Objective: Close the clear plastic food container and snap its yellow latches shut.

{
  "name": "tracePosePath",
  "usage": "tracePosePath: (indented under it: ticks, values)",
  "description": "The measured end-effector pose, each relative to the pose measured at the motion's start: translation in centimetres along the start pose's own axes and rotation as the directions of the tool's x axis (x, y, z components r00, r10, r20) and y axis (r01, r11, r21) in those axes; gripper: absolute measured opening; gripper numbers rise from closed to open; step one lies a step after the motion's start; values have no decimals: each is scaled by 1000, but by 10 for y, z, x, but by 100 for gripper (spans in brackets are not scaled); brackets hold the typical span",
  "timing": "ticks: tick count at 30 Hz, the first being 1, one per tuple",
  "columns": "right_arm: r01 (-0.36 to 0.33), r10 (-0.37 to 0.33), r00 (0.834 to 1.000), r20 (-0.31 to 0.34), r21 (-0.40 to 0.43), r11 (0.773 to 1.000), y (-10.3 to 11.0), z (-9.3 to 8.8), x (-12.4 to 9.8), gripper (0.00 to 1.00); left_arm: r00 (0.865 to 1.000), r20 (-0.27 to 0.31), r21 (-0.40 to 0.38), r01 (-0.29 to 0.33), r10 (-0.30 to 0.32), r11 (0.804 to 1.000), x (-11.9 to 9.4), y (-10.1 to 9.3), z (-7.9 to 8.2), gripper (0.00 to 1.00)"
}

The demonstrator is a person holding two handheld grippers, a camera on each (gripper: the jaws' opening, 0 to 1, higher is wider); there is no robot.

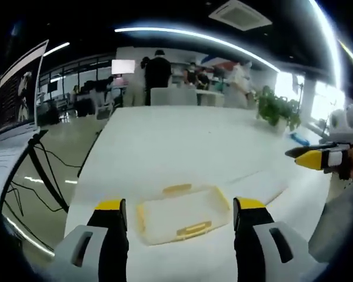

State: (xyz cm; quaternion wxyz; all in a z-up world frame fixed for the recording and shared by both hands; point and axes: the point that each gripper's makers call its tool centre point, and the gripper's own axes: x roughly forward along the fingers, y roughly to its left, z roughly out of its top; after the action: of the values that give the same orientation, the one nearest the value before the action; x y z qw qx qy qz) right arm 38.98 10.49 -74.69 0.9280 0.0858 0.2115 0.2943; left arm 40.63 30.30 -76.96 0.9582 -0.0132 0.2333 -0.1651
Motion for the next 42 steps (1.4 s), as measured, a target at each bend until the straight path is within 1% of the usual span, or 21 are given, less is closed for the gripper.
tracePosePath:
  ticks: [6, 9, 11, 14, 17, 20, 22, 27, 29, 30, 32, 37, 40, 42]
  values:
    - [-23, 23, 1000, 0, -6, 1000, 8, 1, 13, 52, 1000, -14, -18, -16, 15, 1000, 2, 7, -8, 71]
    - [-64, 64, 998, -9, -27, 998, 18, 2, 20, 47, 1000, -21, -24, -21, 20, 999, 3, 10, -11, 71]
    - [-85, 85, 996, -13, -46, 995, 25, 2, 25, 47, 1000, -24, -25, -21, 20, 999, 4, 11, -12, 70]
    - [-102, 101, 995, -18, -30, 994, 32, 0, 35, 47, 999, -28, -26, -23, 22, 999, 7, 13, -13, 70]
    - [-114, 113, 993, -23, -36, 993, 40, -1, 44, 47, 999, -25, -30, -26, 26, 999, 9, 16, -13, 70]
    - [-123, 122, 992, -26, -25, 992, 45, -2, 53, 47, 999, -26, -31, -31, 30, 999, 12, 20, -13, 69]
    - [-117, 116, 993, -35, -37, 992, 46, -5, 59, 46, 999, -28, -33, -33, 32, 999, 15, 22, -13, 68]
    - [-77, 75, 996, -51, -33, 996, 40, -11, 76, 41, 998, -38, -40, -43, 42, 998, 21, 29, -17, 66]
    - [-59, 55, 997, -62, -55, 997, 39, -15, 80, 40, 998, -45, -44, -47, 45, 998, 23, 31, -19, 63]
    - [-37, 32, 998, -59, -87, 996, 37, -17, 84, 39, 998, -49, -47, -52, 49, 998, 24, 33, -21, 62]
    - [-23, 17, 998, -64, -92, 996, 37, -22, 89, 37, 997, -57, -48, -56, 53, 997, 27, 35, -24, 60]
    - [8, -15, 995, -102, -76, 997, 31, -41, 99, 31, 996, -76, -32, -53, 50, 998, 33, 37, -32, 57]
    - [4, -12, 992, -122, -67, 998, 31, -50, 103, 29, 996, -78, -37, -46, 43, 998, 38, 38, -35, 53]
    - [-1, -5, 991, -136, -44, 999, 31, -56, 106, 29, 996, -82, -43, -45, 41, 998, 40, 38, -37, 51]
